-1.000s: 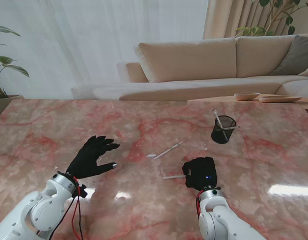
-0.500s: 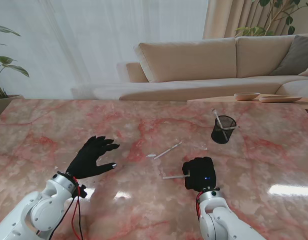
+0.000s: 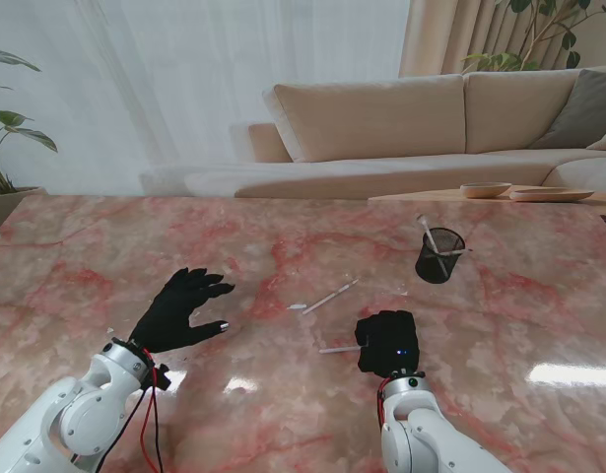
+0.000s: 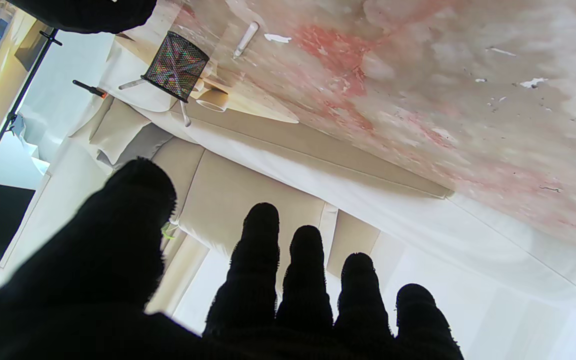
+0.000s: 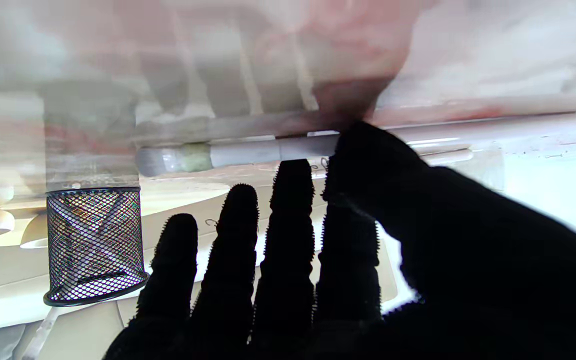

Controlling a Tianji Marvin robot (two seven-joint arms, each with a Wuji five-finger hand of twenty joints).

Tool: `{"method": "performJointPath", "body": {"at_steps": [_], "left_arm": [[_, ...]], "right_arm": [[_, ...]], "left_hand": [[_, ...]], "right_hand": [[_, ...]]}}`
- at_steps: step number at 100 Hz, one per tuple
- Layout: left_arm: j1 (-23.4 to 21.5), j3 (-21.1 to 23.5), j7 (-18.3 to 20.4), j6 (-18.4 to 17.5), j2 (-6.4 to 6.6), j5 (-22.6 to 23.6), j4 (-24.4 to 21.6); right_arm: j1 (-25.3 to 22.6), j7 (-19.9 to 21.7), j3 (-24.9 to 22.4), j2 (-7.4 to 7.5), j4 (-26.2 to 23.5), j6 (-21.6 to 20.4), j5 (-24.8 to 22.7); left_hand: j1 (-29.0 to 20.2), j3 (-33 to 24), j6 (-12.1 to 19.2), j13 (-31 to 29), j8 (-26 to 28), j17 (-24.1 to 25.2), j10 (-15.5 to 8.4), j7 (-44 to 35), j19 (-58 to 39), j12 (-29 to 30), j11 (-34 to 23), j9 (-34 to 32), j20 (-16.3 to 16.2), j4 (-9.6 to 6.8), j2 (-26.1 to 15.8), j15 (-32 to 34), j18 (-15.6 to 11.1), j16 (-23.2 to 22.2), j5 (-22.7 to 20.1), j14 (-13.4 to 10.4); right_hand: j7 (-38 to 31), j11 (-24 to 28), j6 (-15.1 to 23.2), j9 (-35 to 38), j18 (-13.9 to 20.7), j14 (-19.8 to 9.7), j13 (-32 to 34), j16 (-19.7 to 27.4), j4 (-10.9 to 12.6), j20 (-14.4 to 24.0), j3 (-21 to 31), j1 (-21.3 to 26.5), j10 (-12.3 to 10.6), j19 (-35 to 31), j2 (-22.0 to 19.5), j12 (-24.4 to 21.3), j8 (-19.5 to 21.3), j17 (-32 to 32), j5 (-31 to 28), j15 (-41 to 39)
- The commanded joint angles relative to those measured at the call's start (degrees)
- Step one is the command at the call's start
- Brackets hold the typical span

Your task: Insert makeup brushes into the holder

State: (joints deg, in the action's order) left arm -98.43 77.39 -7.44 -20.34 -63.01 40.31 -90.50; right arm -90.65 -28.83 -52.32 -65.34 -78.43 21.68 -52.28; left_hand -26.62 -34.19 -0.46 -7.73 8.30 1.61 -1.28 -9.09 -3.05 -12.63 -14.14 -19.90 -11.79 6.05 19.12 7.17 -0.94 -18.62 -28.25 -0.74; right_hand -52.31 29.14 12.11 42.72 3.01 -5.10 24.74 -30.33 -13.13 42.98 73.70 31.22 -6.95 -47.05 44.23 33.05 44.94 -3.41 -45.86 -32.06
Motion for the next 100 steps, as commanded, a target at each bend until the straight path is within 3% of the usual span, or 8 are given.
{"method": "performJointPath", "body": {"at_steps": [1,19,27,53,82,93,100], "left_arm": [[-0.27,0.00,-0.04,-0.09,-0.06,0.04,0.13],[-0.09,-0.06,-0.02,-0.31,-0.06,-0.04,0.23],[-0.03,-0.13,0.18,-0.36,-0.03,-0.12,0.25],[0.06,-0.12,0.09,-0.52,-0.06,-0.16,0.18],[-0.06,0.23,-0.13,-1.02,-0.09,-0.09,0.04],[-0.26,0.40,-0.15,-1.06,-0.09,-0.09,-0.05],[-0.32,0.46,0.00,-1.11,-0.07,-0.15,-0.12]], "right_arm": [[-2.09,2.21,0.69,-0.34,2.96,0.23,0.95],[-2.86,2.61,-0.05,-0.08,2.39,0.14,0.42],[-3.11,2.46,-0.39,-0.08,2.20,0.10,0.31],[-3.08,2.62,-0.50,-0.20,2.67,-0.04,1.04],[-2.16,1.09,0.31,-0.68,4.72,-0.66,2.26],[-2.41,0.58,-0.76,-0.69,3.87,-1.81,2.15],[-2.59,0.56,-1.67,-0.63,2.95,-2.58,2.03]], "left_hand": [[0.07,1.28,1.35,1.21,-0.11,-0.11,-0.01,0.18,2.47,0.68,1.58,-0.24,0.60,-1.81,-1.76,-1.68,-0.20,-0.10,-0.42,-1.42],[0.06,1.36,1.32,1.21,-0.12,-0.12,-0.08,0.20,2.50,0.68,1.60,-0.21,0.66,-1.80,-1.96,-1.67,-0.33,-0.09,-0.42,-1.48],[-0.05,1.41,1.38,1.21,-0.13,-0.12,-0.12,0.21,2.54,0.68,1.59,-0.23,0.71,-1.80,-1.96,-1.66,-0.32,-0.09,-0.42,-1.52],[-0.02,1.51,1.33,1.39,-0.15,-0.14,-0.01,0.25,2.64,0.72,1.68,-0.06,0.87,-1.81,-2.03,-1.70,-0.32,-0.05,-0.32,-1.40],[0.10,1.67,1.39,1.44,-0.15,-0.15,0.17,0.25,2.70,0.77,1.77,0.01,1.01,-1.84,-2.08,-1.72,-0.21,-0.03,-0.35,-1.37],[0.05,1.65,1.28,1.44,-0.15,-0.15,0.15,0.25,2.70,0.78,1.77,-0.05,1.04,-1.85,-2.05,-1.73,-0.16,-0.03,-0.38,-1.28],[0.08,1.69,1.36,1.45,-0.16,-0.14,0.12,0.28,2.72,0.79,1.78,-0.01,1.07,-1.85,-2.14,-1.75,-0.19,-0.02,-0.29,-1.42]], "right_hand": [[-0.77,1.00,7.27,-0.84,1.10,-1.15,-1.97,-1.03,-2.04,-0.27,-2.96,2.55,-0.93,-0.99,0.30,1.15,-0.59,1.32,-8.13,-0.60],[2.85,-0.17,7.49,-3.06,1.31,-1.31,-3.34,-1.04,-1.77,-0.46,-4.99,-0.20,-0.93,-0.70,0.25,0.53,-1.13,1.99,-2.85,-0.54],[0.94,0.22,7.85,-2.45,1.30,-1.29,-3.19,-1.09,-1.59,-0.47,-5.28,-0.06,-0.97,-0.72,0.23,0.61,0.12,1.90,-5.77,-0.67],[2.48,4.53,7.42,-3.83,2.79,-2.58,-4.89,-2.05,-0.43,0.29,1.92,-2.32,-2.03,-0.83,1.43,3.96,11.19,2.37,-6.93,-2.68],[2.85,8.37,7.15,-5.37,3.62,-3.62,-5.82,-3.11,-0.51,1.59,4.55,-4.91,-2.91,-1.97,0.23,7.57,15.39,2.78,-6.09,-5.24],[3.11,6.93,7.20,-5.12,3.69,-3.73,-5.66,-2.94,-0.76,1.66,4.44,-5.25,-2.22,-1.87,-0.80,6.77,17.19,2.61,-5.29,-5.08],[3.92,4.07,7.41,-3.39,3.40,-2.99,-3.50,-1.12,-1.07,1.44,4.33,-5.57,-0.64,-1.47,-1.33,4.14,18.57,1.85,-5.04,-2.58]]}}
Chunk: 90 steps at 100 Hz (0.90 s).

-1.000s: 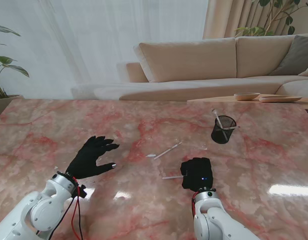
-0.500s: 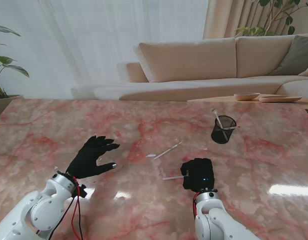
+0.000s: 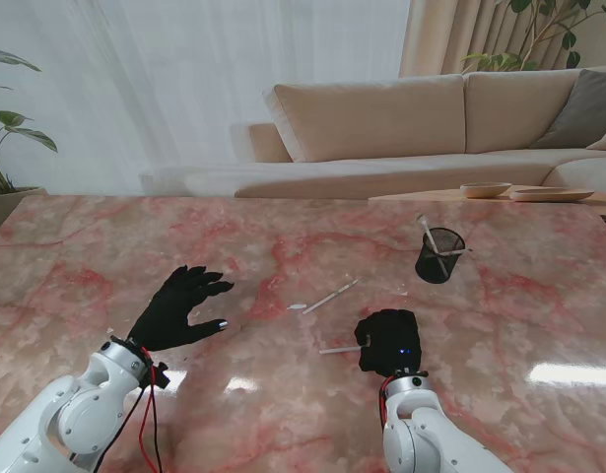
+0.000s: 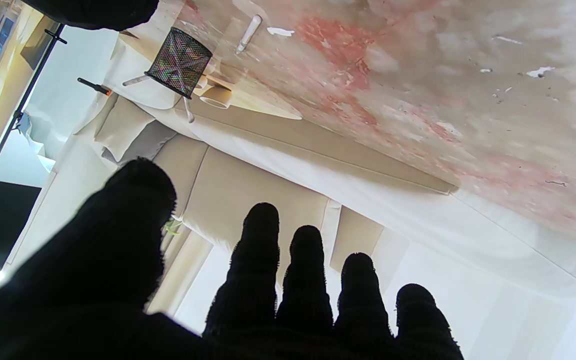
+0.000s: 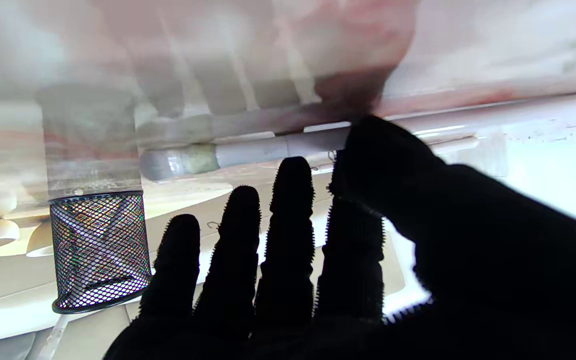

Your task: Insert makeup brushes into the holder

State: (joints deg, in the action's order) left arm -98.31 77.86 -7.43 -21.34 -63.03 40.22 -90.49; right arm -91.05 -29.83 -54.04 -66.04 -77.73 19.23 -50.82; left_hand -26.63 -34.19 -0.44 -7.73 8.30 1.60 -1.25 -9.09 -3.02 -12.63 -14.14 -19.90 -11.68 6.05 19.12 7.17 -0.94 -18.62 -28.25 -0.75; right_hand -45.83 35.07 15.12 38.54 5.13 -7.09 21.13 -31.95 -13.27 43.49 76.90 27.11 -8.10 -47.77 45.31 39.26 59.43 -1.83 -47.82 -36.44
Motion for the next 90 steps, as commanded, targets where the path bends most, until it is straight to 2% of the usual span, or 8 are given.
{"method": "performJointPath", "body": {"at_steps": [1,13,21,41,67,90], "left_arm": [[-0.45,0.00,0.01,-0.11,-0.04,-0.05,-0.14],[-0.48,0.04,-0.04,-0.21,-0.05,0.01,-0.19],[-0.47,0.05,-0.13,-0.18,-0.06,0.03,-0.19],[-0.54,0.07,-0.14,-0.07,-0.09,-0.11,-0.21],[-0.74,0.27,-0.11,-0.02,-0.09,-0.13,-0.27],[-0.92,0.44,-0.34,0.12,-0.13,-0.10,-0.31]], "right_arm": [[-2.22,1.61,-0.09,0.08,2.08,-0.23,0.52],[-2.54,1.91,-1.73,0.29,0.01,-1.23,-0.24],[-2.73,2.37,-2.75,0.44,-1.42,-1.95,-0.66],[-2.97,2.68,-4.33,0.64,-3.27,-2.95,-1.54],[-3.29,2.77,-5.77,0.53,-5.42,-3.56,-1.37],[-3.95,3.36,-8.80,0.99,-8.79,-4.03,-3.76]], "left_hand": [[0.11,1.72,1.36,1.46,-0.17,-0.13,0.09,0.29,2.69,0.79,1.80,0.03,0.96,-1.84,-2.13,-1.75,-0.19,-0.01,-0.26,-1.40],[0.04,1.74,1.29,1.41,-0.14,-0.14,0.11,0.23,2.73,0.78,1.75,-0.08,1.03,-1.86,-2.05,-1.74,-0.14,-0.02,-0.39,-1.35],[0.04,1.74,1.34,1.39,-0.16,-0.15,0.12,0.26,2.73,0.77,1.75,-0.04,1.06,-1.86,-2.12,-1.73,-0.17,-0.02,-0.31,-1.35],[0.02,1.74,1.32,1.40,-0.15,-0.16,0.13,0.24,2.74,0.75,1.72,-0.03,1.13,-1.86,-2.12,-1.72,-0.17,-0.03,-0.31,-1.35],[-0.01,1.73,1.42,1.37,-0.14,-0.16,0.06,0.24,2.74,0.74,1.69,-0.06,1.18,-1.86,-2.05,-1.70,-0.19,-0.04,-0.30,-1.36],[-0.08,1.63,1.35,1.42,-0.16,-0.15,0.20,0.26,2.74,0.75,1.71,-0.06,1.22,-1.88,-2.04,-1.70,-0.14,-0.04,-0.31,-1.26]], "right_hand": [[-2.54,-2.33,4.48,1.06,1.25,-0.85,0.52,0.81,-0.95,0.90,1.13,-1.46,0.65,-0.70,-2.49,-2.56,4.40,0.23,-3.05,2.24],[-1.96,-6.01,5.00,3.78,0.33,0.22,2.92,2.61,-1.18,0.55,0.40,-1.55,2.79,-0.32,-3.58,-6.76,5.78,-0.77,-2.60,4.96],[-1.82,-6.72,5.18,5.59,-0.17,0.58,4.46,2.96,-1.15,0.44,0.41,-1.54,3.26,-0.27,-3.54,-7.84,5.97,-1.22,-2.60,5.54],[-1.82,-6.28,5.19,6.75,-0.10,0.57,5.36,2.57,-1.09,0.26,0.53,-1.69,2.66,0.03,-3.44,-7.75,6.03,-1.28,-2.59,5.20],[-1.68,-8.73,5.58,10.12,-1.50,1.97,8.32,3.18,-0.87,0.22,0.12,-1.47,3.83,0.10,-3.57,-9.43,6.45,-2.41,-2.38,6.99],[-1.86,-7.84,5.13,11.15,-1.73,1.88,8.79,2.80,-0.75,0.16,0.06,-1.19,2.89,0.22,-3.39,-8.80,6.02,-2.54,-2.47,6.99]]}}
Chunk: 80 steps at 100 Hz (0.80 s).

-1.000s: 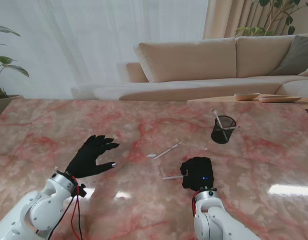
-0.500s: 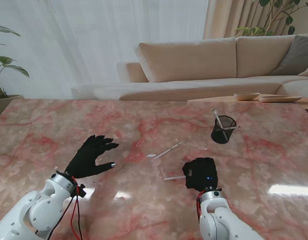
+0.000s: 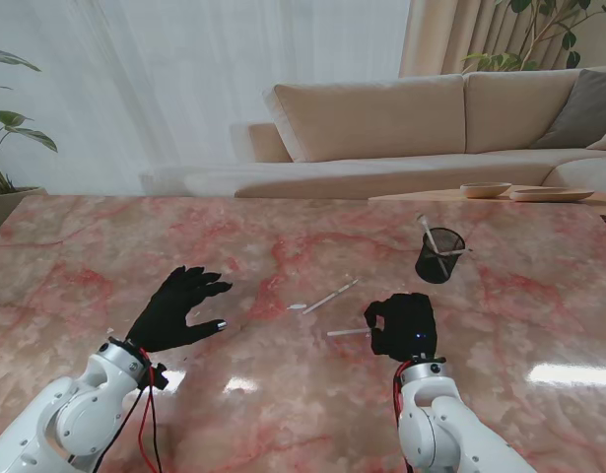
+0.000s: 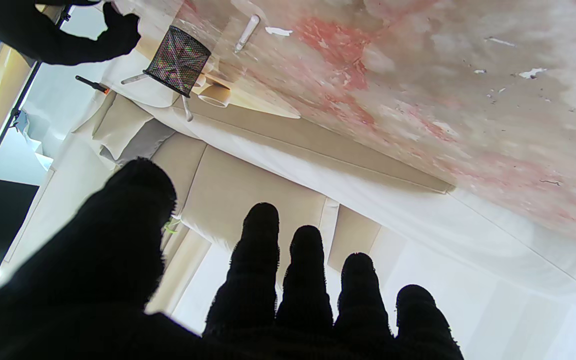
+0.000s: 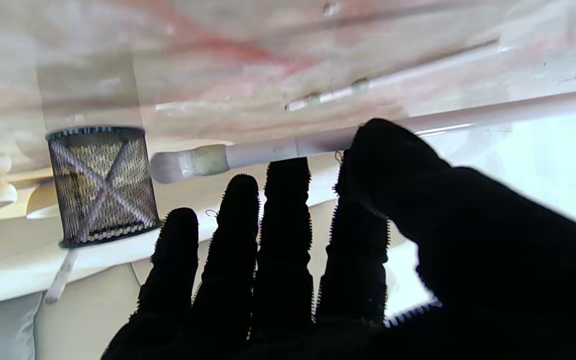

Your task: Insert makeup brushes into the holder

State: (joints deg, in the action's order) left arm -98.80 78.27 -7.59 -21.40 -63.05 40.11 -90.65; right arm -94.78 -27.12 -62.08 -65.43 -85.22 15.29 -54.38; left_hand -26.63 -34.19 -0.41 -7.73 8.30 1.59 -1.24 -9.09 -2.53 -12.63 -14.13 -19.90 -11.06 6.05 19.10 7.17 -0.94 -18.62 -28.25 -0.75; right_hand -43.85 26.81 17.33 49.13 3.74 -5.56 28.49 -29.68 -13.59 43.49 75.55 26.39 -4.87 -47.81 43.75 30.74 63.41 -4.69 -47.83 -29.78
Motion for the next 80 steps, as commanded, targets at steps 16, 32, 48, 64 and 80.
{"method": "performJointPath", "body": {"at_steps": [16,32,48,64,80], "left_arm": [[-0.38,0.04,-0.40,0.14,-0.16,-0.04,-0.03],[-0.24,-0.13,-0.58,0.16,-0.19,-0.14,0.26],[-0.08,-0.26,-0.51,0.33,-0.20,-0.35,0.70],[0.12,-0.40,-0.61,0.65,-0.23,-0.48,1.27],[0.50,-0.63,-0.93,0.95,-0.31,-0.71,2.13]], "right_arm": [[-0.26,1.94,-3.33,0.91,-3.36,-0.50,-2.45],[0.50,3.14,-5.45,1.44,-3.95,-1.14,-4.59],[1.35,4.47,-8.25,1.83,-4.55,-1.58,-6.19],[2.71,6.15,-11.65,2.38,-5.20,-2.59,-8.51],[4.93,7.86,-14.18,2.82,-4.68,-2.92,-10.16]], "left_hand": [[-0.02,1.56,1.29,1.40,-0.17,-0.13,0.18,0.27,2.26,0.77,1.75,-0.08,0.62,-1.87,-1.96,-1.69,-0.14,-0.03,-0.33,-1.31],[0.06,1.51,1.34,1.43,-0.19,-0.14,0.10,0.33,2.29,0.77,1.76,-0.06,0.68,-1.85,-1.96,-1.71,-0.19,-0.03,-0.27,-1.37],[0.02,1.37,1.30,1.41,-0.23,-0.14,0.06,0.41,2.34,0.78,1.77,-0.05,0.75,-1.86,-1.92,-1.72,-0.18,-0.02,-0.13,-1.37],[0.00,1.32,1.30,1.42,-0.23,-0.16,0.01,0.40,2.38,0.77,1.74,-0.06,0.83,-1.84,-1.90,-1.73,-0.22,-0.03,-0.15,-1.38],[-0.04,1.37,1.38,1.43,-0.23,-0.16,-0.02,0.40,2.40,0.76,1.73,-0.04,0.89,-1.83,-1.88,-1.74,-0.20,-0.02,-0.12,-1.45]], "right_hand": [[-3.94,1.37,3.20,2.19,-1.07,0.82,3.43,-0.13,-0.33,0.28,1.27,-0.56,-0.24,0.04,-2.02,0.43,1.94,-0.31,-2.29,-0.64],[-3.87,1.21,3.72,3.34,-1.52,1.30,4.96,-0.77,-0.21,0.38,1.08,-0.70,-0.03,-0.08,-2.25,1.03,2.30,-0.85,-2.07,-1.38],[-3.76,0.62,3.60,3.50,-1.50,0.80,4.60,-1.14,-0.05,0.47,0.99,-0.69,-0.03,-0.06,-2.31,1.62,2.45,-0.79,-2.11,-1.38],[-3.62,0.05,3.70,3.58,-1.46,0.70,4.33,-1.50,0.10,0.56,0.89,-0.63,-0.07,0.00,-2.31,1.84,2.46,-0.63,-2.12,-1.51],[-3.55,-0.27,3.74,3.56,-1.44,0.66,4.11,-1.66,0.20,0.60,0.77,-0.54,0.01,0.12,-2.39,1.96,2.55,-0.46,-2.09,-1.53]]}}
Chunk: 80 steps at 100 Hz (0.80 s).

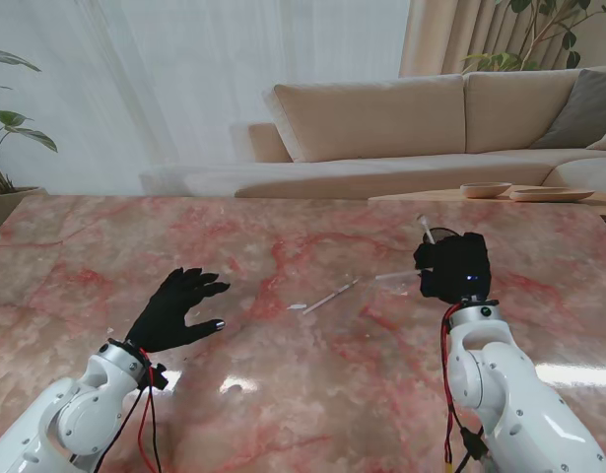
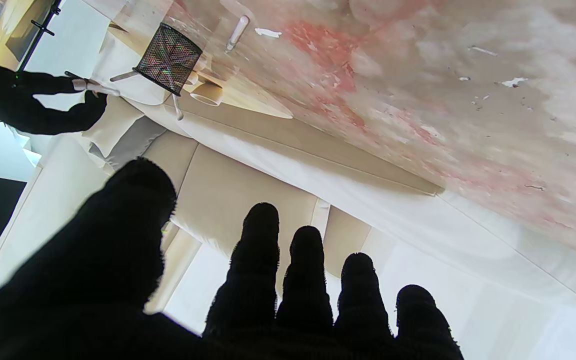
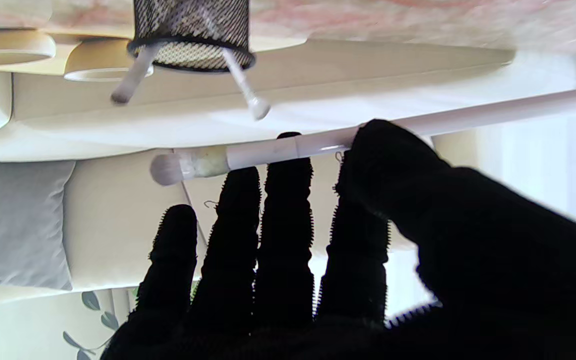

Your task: Insert makeup brushes into the holder

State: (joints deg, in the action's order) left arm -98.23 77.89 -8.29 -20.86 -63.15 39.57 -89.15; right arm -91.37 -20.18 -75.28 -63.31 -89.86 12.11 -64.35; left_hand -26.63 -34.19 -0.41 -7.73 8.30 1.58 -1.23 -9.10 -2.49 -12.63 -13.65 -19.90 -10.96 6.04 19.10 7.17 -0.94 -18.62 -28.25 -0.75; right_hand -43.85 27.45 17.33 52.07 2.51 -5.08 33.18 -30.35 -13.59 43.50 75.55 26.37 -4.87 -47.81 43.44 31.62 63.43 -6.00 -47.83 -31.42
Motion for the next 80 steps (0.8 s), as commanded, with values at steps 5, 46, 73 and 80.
{"method": "performJointPath", "body": {"at_steps": [5,46,73,80], "left_arm": [[0.08,-0.32,-0.23,0.46,-0.21,-0.21,0.84],[0.75,-0.58,-0.07,0.60,-0.21,-0.58,1.78],[0.91,-0.30,-0.04,0.50,-0.22,-0.73,2.26],[0.94,-0.28,-0.07,0.52,-0.23,-0.78,2.36]], "right_arm": [[2.42,1.39,-1.48,0.92,0.54,0.05,-0.94],[12.21,1.11,1.02,2.76,11.33,1.44,-7.65],[15.99,-1.63,2.78,3.39,16.53,4.38,-10.11],[16.66,-1.80,2.87,3.82,17.20,4.46,-11.87]], "left_hand": [[-0.10,1.33,1.35,1.42,-0.22,-0.17,-0.02,0.39,2.35,0.75,1.23,-0.04,0.81,-1.83,-1.91,-1.73,-0.24,-0.02,-0.14,-1.40],[-0.08,1.36,1.31,1.51,-0.25,-0.17,-0.02,0.44,2.40,0.73,1.20,0.01,0.95,-1.83,-1.92,-1.73,-0.25,-0.03,-0.01,-1.40],[-0.07,1.28,1.36,1.52,-0.25,-0.19,0.03,0.42,2.41,0.75,1.23,-0.02,1.03,-1.84,-1.89,-1.73,-0.21,-0.04,-0.10,-1.36],[-0.01,1.25,1.31,1.57,-0.25,-0.17,-0.05,0.44,2.42,0.76,1.25,0.02,1.04,-1.84,-1.88,-1.75,-0.18,-0.03,-0.07,-1.41]], "right_hand": [[-3.53,-0.92,3.74,0.62,-0.19,0.16,-0.64,-1.07,0.22,0.62,0.68,-0.46,-0.02,0.14,-2.16,1.21,2.57,0.90,-2.04,0.06],[-3.88,1.01,2.91,-0.35,-0.31,0.22,-1.36,-1.60,0.33,0.85,0.08,0.09,-0.86,-0.09,-2.76,4.90,2.86,1.31,-1.21,-0.67],[-4.65,1.81,2.13,-1.20,-0.49,0.35,-1.84,-1.78,0.44,0.94,-0.11,0.66,-0.61,-0.59,-2.83,5.64,2.72,1.58,-0.60,-1.34],[-4.92,1.97,2.02,-1.39,-0.58,0.43,-1.87,-1.83,0.44,0.94,-0.26,0.81,-0.57,-0.77,-2.89,5.62,2.53,1.66,-0.45,-1.57]]}}
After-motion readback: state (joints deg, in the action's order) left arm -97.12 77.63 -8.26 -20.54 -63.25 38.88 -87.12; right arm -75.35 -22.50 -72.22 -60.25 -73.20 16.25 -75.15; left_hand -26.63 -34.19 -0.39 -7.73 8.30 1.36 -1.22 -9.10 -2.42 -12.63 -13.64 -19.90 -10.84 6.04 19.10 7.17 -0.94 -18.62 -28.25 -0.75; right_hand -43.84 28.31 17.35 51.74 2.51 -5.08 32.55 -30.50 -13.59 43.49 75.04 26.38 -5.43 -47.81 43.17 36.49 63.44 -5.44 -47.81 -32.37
